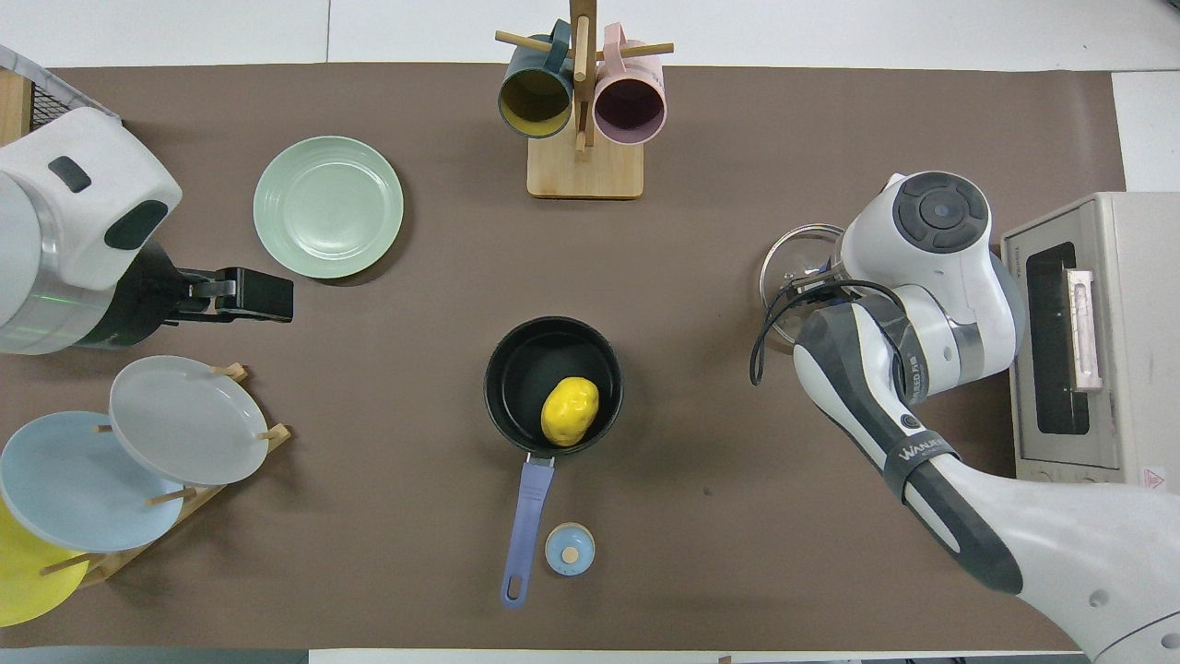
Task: Transfer potato from pot to plate
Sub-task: 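Set the lid down with the right gripper while the left gripper reaches the pot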
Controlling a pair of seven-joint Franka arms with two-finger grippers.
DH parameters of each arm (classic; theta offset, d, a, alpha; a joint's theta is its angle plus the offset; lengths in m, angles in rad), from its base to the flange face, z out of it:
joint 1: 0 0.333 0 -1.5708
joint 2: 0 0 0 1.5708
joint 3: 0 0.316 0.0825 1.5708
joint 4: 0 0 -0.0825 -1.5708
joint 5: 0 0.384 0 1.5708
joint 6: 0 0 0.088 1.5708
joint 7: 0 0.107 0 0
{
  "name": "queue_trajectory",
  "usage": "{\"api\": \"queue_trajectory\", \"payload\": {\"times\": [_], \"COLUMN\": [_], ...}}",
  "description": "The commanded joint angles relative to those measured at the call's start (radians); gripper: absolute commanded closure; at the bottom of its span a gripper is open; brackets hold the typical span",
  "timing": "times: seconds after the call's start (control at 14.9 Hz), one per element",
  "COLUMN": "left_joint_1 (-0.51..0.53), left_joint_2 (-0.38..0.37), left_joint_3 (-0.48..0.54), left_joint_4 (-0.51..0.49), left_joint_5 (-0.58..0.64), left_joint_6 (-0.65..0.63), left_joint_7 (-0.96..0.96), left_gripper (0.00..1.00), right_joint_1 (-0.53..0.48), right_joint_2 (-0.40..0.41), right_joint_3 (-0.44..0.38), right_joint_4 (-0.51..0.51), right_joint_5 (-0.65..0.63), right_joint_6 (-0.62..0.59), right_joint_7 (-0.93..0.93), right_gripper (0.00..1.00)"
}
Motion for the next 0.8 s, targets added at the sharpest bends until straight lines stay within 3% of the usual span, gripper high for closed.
{"api": "queue_trajectory", "payload": {"times": [0.0,0.13,0.27,0.74], "left_joint_1": [-0.054,-0.091,-0.131,-0.242], "left_joint_2": [-0.008,0.017,0.041,0.121], "left_joint_3": [0.011,0.011,0.010,0.011], "left_joint_4": [-0.027,-0.027,-0.031,-0.091], "left_joint_5": [-0.017,-0.017,-0.018,-0.018], "left_joint_6": [0.045,0.070,0.117,0.270], "left_joint_7": [-0.056,-0.106,-0.171,-0.332], "left_gripper": [0.00,0.00,0.00,0.00], "right_joint_1": [-0.028,-0.044,-0.045,-0.037], "right_joint_2": [-0.027,-0.026,-0.026,-0.023], "right_joint_3": [0.012,0.012,0.012,0.016], "right_joint_4": [-0.033,-0.033,-0.033,0.014], "right_joint_5": [-0.018,-0.018,-0.018,-0.017], "right_joint_6": [0.021,0.025,0.033,0.003], "right_joint_7": [-0.021,-0.019,-0.022,-0.033], "right_gripper": [0.32,0.21,0.03,0.00]}}
